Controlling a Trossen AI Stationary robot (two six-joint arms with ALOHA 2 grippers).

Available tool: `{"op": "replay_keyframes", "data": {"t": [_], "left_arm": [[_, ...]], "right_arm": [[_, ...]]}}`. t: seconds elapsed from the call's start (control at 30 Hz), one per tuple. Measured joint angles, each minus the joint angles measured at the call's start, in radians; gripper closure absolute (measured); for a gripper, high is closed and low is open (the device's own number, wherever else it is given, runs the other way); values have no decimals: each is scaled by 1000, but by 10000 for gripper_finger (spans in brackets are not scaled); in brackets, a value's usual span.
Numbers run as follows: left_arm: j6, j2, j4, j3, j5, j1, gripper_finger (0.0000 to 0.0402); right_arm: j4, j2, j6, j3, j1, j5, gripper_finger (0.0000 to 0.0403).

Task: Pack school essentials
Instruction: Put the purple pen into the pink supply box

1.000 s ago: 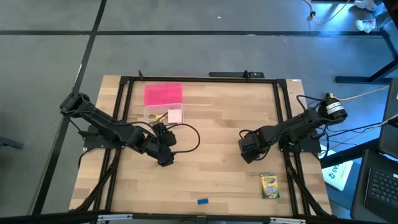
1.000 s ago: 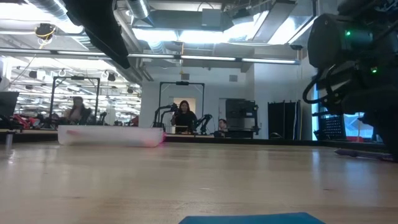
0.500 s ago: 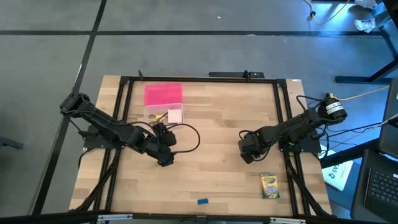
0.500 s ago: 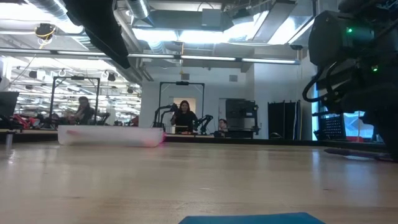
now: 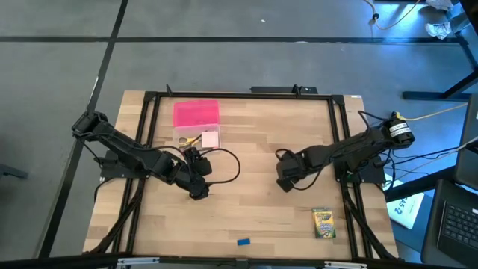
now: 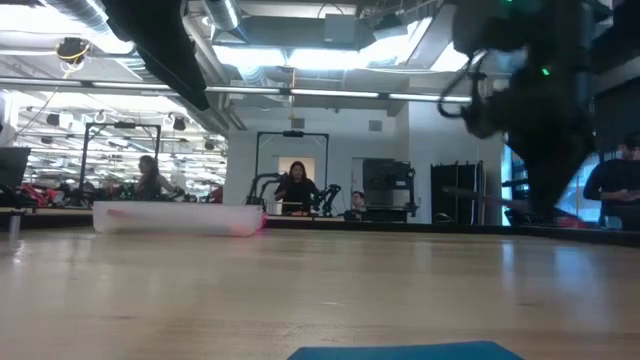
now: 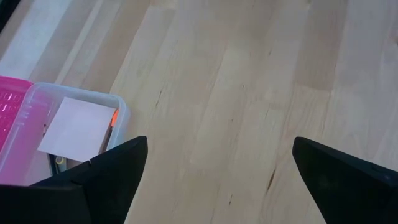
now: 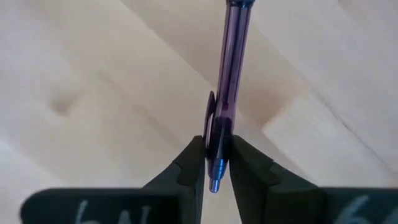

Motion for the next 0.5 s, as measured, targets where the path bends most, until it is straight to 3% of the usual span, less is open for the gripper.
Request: {"op": "replay_keyframes", "data": {"t": [0.17,0.5], "left_arm": [[-10,0,-9,0,0,-12,5],[-181,-10,-162,1,-57,-28,5]], "right_arm": [[1,-1,-130,93,-51,38,340],[64,-3,-411,247,-155,122,337]]}}
